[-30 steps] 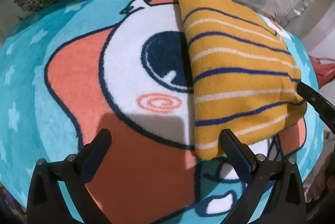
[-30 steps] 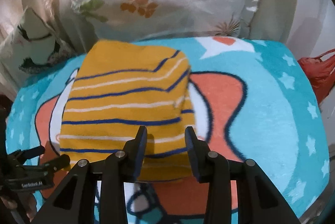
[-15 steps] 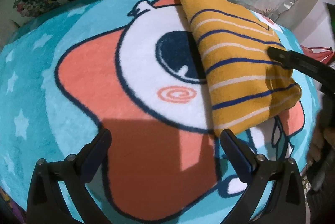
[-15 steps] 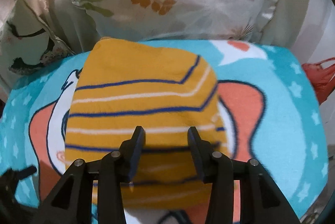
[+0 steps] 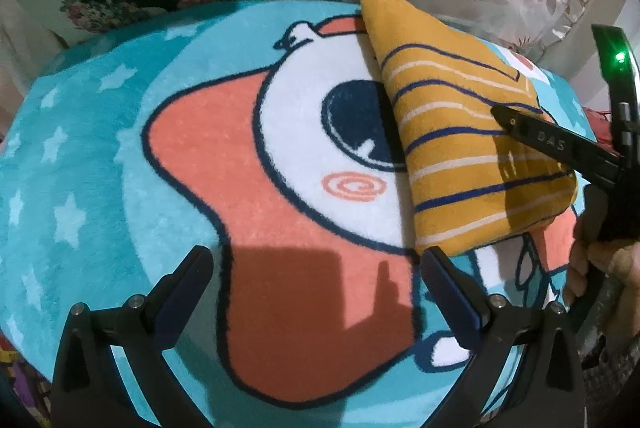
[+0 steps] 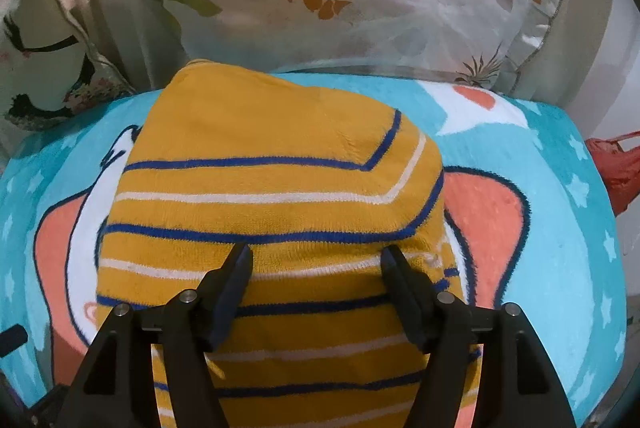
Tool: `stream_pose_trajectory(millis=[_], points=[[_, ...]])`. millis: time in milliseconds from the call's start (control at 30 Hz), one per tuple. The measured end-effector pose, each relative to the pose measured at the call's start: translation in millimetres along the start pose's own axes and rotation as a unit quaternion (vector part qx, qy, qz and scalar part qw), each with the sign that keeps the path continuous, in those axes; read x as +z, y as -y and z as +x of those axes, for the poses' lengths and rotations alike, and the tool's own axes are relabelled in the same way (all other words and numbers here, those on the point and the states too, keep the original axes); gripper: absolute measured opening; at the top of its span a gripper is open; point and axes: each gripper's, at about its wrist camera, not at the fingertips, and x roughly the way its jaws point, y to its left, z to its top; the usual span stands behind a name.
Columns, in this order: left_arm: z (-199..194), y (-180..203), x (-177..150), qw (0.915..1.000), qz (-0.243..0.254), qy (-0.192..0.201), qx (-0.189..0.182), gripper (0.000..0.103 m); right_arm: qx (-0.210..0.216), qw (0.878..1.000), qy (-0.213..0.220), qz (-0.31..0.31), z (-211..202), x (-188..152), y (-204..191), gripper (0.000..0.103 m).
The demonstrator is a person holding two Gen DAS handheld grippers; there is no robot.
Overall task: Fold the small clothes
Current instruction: 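Release the sweater and withdraw the right gripper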
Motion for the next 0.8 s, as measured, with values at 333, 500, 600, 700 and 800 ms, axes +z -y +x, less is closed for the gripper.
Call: stream_pose_trajectory(millis=[333,500,600,700,800], points=[[-17.0,36.9,-15.4,0.9992,-0.012,0.026,0.028,0.103,0.022,1.0,0.022,-0.003,-52.8,-40.7,33.5,0.071],[-51.5,47.5,-22.8,0.992,-0.043,0.104,0.057,0.103,0.038,0.999,0.026,0.007,-73.1,-58.3,56.5,0.071],[-83.4,49.5,-27.4,0.9789,-0.068,0.172,0.088,0.103,0.046,0.998,0.037,0.012,-88.6,-64.8,67.0,0.071],[-117.0,48.7,-32.2,0.9591,-0.089,0.238,0.125,0.103,0.049,0.998,0.046,0.004,-101.3,-69.8,72.2,0.071],[-152.4,45.6,-40.5,0.931,-0.115,0.308,0.158,0.103,0.05,0.997,0.062,-0.012,-113.4,-76.2,74.5,0.072]])
